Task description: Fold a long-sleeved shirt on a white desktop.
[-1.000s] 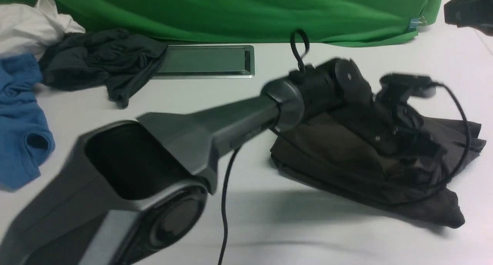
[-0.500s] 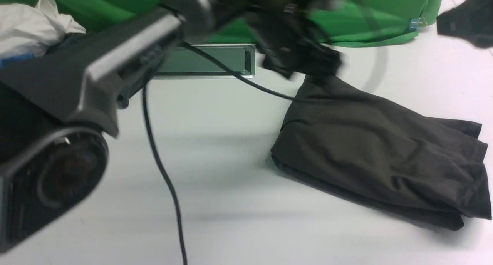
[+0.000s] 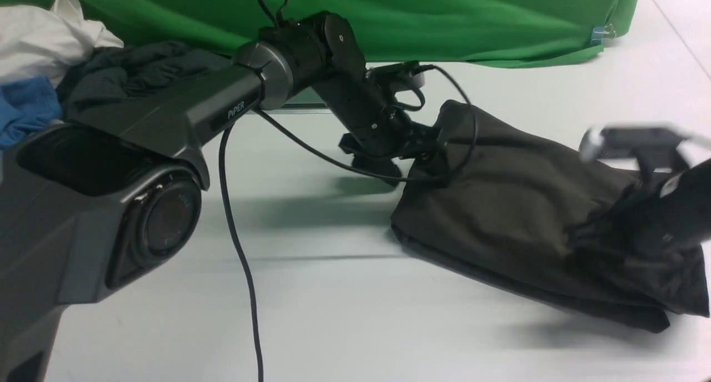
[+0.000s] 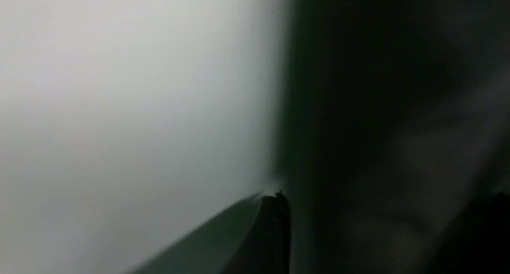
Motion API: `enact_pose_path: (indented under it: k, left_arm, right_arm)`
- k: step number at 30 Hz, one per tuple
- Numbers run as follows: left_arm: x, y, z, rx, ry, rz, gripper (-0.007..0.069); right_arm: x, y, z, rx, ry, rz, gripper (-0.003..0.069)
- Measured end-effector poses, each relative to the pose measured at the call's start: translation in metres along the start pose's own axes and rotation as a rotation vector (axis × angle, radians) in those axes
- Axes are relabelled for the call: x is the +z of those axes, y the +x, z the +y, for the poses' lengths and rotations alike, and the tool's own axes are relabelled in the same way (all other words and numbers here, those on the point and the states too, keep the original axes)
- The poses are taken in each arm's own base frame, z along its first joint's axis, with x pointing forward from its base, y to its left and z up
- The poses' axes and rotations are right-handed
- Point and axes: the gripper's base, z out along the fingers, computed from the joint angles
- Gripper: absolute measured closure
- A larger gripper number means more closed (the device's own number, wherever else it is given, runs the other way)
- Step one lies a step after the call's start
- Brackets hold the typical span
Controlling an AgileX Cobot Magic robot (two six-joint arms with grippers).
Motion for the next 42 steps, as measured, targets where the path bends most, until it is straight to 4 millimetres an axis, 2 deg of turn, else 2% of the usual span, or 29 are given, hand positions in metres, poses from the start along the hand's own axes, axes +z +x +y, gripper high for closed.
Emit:
enact_pose_path:
  k: [2, 4, 7, 11, 14, 16, 23, 28, 29, 35, 36, 38, 40, 41, 42]
  left_arm:
    - [0.0, -0.001, -0.002, 0.018, 0.013, -0.006, -0.0065]
    - [0.001, 0.0, -0.001, 0.033, 0.011, -0.006, -0.004]
    - [0.001, 0.0, 0.001, 0.044, -0.001, -0.002, 0.0039]
    - [0.004, 0.001, 0.006, 0.052, -0.027, 0.012, 0.0239]
    - [0.014, 0.004, 0.012, 0.037, -0.022, 0.029, 0.0444]
    - [0.016, 0.004, 0.012, 0.031, -0.011, 0.027, 0.0519]
    - [0.012, 0.002, 0.023, -0.019, 0.026, 0.006, 0.0526]
    - [-0.003, -0.001, 0.051, -0.106, 0.052, -0.04, 0.0526]
    - [-0.01, -0.002, 0.062, -0.131, 0.05, -0.058, 0.0526]
    - [-0.049, 0.001, 0.126, -0.265, 0.021, -0.154, 0.0526]
    - [-0.051, 0.001, 0.128, -0.269, 0.021, -0.157, 0.0526]
    - [-0.067, 0.005, 0.153, -0.322, 0.004, -0.191, 0.0526]
    - [-0.074, 0.008, 0.163, -0.346, -0.003, -0.208, 0.0526]
    - [-0.083, 0.011, 0.178, -0.383, -0.017, -0.235, 0.0526]
    - [-0.085, 0.011, 0.18, -0.389, -0.019, -0.24, 0.0526]
  right_arm:
    - [0.017, 0.002, -0.002, 0.012, 0.004, 0.048, 0.041]
    - [0.02, 0.0, -0.002, 0.021, 0.002, 0.05, 0.041]
    - [0.021, 0.0, -0.003, 0.028, 0.001, 0.048, 0.041]
    - [0.02, 0.0, -0.003, 0.032, 0.0, 0.045, 0.041]
    - [0.02, -0.001, -0.002, 0.033, -0.001, 0.041, 0.041]
    - [0.019, -0.001, -0.002, 0.033, -0.001, 0.039, 0.041]
    - [0.017, -0.004, -0.002, 0.026, -0.005, 0.034, 0.041]
    - [0.006, -0.026, 0.003, 0.0, -0.019, 0.002, 0.041]
    - [-0.003, -0.041, 0.005, -0.016, -0.025, -0.04, 0.041]
    - [-0.046, -0.093, 0.016, -0.048, -0.048, -0.214, 0.041]
    - [-0.047, -0.094, 0.016, -0.049, -0.048, -0.217, 0.041]
    - [-0.063, -0.108, 0.019, -0.066, -0.054, -0.271, 0.041]
    - [-0.068, -0.113, 0.02, -0.072, -0.057, -0.29, 0.041]
    - [-0.074, -0.117, 0.021, -0.083, -0.057, -0.308, 0.041]
    - [-0.074, -0.117, 0.022, -0.084, -0.057, -0.311, 0.041]
